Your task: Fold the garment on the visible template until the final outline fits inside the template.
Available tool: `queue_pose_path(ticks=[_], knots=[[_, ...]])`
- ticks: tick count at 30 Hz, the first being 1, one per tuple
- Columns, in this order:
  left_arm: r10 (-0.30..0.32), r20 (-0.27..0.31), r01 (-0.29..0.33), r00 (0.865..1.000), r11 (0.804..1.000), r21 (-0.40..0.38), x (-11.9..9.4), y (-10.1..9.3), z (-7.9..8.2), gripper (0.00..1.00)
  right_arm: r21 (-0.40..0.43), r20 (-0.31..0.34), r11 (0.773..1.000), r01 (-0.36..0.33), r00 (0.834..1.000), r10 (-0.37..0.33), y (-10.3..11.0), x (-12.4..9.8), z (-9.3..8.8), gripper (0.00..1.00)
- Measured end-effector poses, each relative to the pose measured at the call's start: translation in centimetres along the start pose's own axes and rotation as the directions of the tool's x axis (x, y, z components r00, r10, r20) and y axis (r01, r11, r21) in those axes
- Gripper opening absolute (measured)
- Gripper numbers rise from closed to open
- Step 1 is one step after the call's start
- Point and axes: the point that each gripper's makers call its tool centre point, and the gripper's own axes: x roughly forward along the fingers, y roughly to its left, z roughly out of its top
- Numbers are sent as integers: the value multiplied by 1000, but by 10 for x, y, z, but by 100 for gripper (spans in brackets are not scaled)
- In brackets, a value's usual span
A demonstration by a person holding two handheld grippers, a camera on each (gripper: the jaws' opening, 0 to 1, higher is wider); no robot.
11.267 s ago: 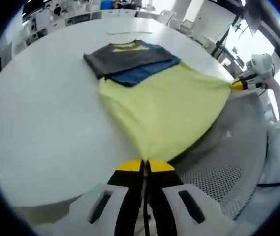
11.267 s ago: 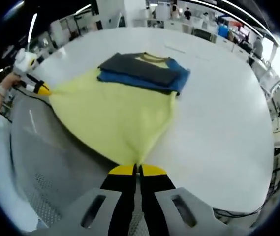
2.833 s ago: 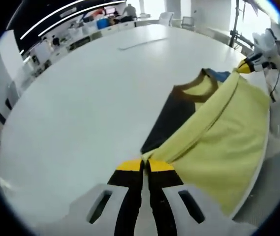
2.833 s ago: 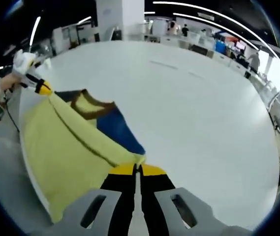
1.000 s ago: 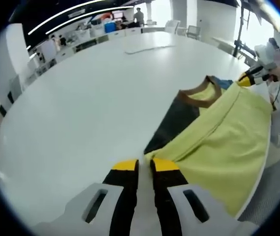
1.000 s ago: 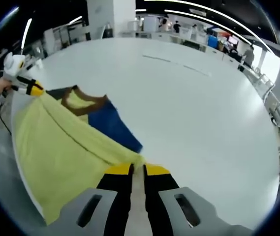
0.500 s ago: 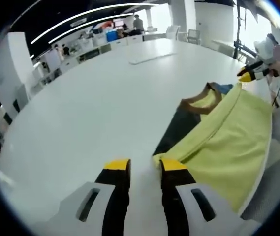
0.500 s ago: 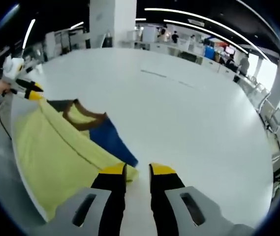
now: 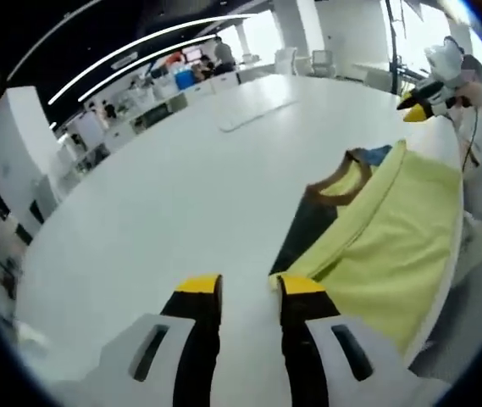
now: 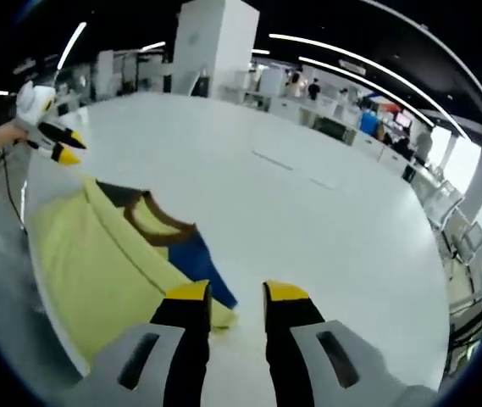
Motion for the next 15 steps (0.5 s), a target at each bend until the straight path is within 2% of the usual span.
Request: queue_pose_path(ticks=[2,5,9,13,15], knots=[[7,-15,-6,1000,998,59,-2,1,-1,24,-19,-3,1000,0,1000,0,0,-1,0,24],[-33,-30,37,999,989,141,-5,-6,1,27,-122,-33,993,-1,999,-3,0,-3,-4,26],[-26,-24,31,999,968,250,-9,-5,6,27,-154,-48,988,-25,999,18,7,-4,-8,26],[-33,-37,43,999,957,287,-8,-7,5,28,-189,-60,981,-38,998,27,10,-3,-13,27],[-44,-46,56,998,951,305,-7,-9,3,28,-181,-73,982,-48,997,35,9,-1,-19,27]])
